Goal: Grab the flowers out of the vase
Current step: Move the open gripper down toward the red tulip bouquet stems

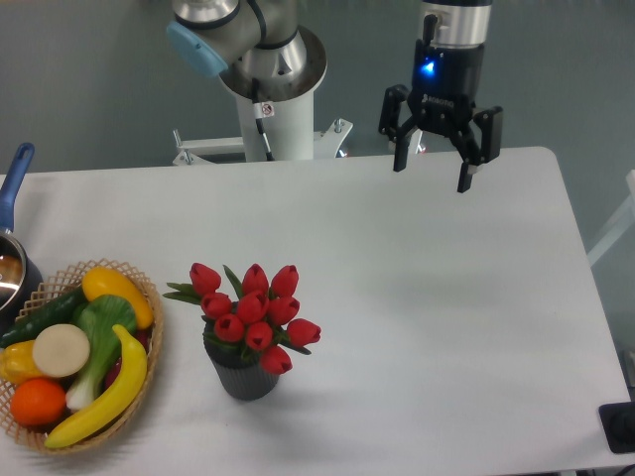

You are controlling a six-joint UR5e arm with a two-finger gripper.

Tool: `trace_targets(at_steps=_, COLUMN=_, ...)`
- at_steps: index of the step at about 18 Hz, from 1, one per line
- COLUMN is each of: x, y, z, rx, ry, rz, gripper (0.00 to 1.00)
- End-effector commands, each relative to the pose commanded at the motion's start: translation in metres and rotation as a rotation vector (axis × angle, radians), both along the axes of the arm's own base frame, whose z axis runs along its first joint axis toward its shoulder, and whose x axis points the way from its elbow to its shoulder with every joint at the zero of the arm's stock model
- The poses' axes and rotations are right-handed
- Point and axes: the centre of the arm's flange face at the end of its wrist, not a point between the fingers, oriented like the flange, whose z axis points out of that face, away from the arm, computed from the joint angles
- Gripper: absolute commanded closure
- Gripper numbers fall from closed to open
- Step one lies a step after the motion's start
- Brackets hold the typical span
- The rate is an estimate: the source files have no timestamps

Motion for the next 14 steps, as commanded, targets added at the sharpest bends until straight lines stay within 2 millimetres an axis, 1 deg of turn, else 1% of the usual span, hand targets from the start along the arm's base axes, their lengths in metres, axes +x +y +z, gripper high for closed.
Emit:
trace_targets(at_steps=2, x=0.004, y=-0.001, z=-0.008, rx=0.002, ry=-0.009, rz=-0.002, gripper=0.00)
trace_targets(at_steps=6, x=0.015, y=-0.001, z=-0.036, rx=0.015, ry=0.032, rz=-0.016, gripper=0.00)
trace_targets(at_steps=9, x=0.032, y=0.022, z=-0.047, rx=0.016, ry=0.001, rz=-0.066, gripper=0.00)
trace_targets(at_steps=10, x=0.034, y=0.027, z=-0.051, rx=0.020, ry=-0.015, rz=-0.072, gripper=0.00)
trace_targets(at_steps=11, x=0.034, y=0.031, z=-0.055, rx=0.039, ry=-0.050, rz=-0.062, gripper=0.00)
trace_targets(at_steps=14, x=0.031, y=0.046, z=-0.064, rx=0.170, ry=-0.204, rz=-0.050, gripper=0.00)
